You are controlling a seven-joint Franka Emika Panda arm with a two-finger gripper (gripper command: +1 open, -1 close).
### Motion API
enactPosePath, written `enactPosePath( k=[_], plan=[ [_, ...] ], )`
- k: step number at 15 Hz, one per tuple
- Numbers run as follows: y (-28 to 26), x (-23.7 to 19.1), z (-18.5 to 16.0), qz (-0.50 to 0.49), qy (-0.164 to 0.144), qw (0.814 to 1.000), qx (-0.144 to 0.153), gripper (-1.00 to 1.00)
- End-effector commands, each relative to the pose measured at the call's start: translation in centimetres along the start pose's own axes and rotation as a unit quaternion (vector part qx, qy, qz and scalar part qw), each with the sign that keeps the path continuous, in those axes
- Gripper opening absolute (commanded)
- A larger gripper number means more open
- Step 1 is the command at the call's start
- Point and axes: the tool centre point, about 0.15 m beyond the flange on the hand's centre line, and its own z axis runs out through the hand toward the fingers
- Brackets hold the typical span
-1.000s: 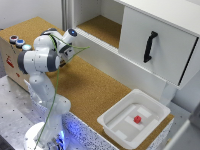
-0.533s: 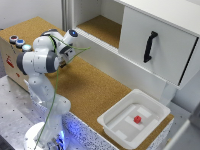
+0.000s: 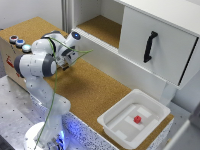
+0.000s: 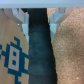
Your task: Pull the drawer
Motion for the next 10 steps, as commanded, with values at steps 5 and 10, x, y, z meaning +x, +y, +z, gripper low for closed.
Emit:
enactPosePath(
  k=[5, 10],
  plan=[
    [7.7, -0.9, -0.9, 0.004, -0.002, 1.000, -0.011, -1.00],
    [9.9, -0.3, -1.5, 0.018, 0.006, 1.000, -0.014, -1.00]
  ],
)
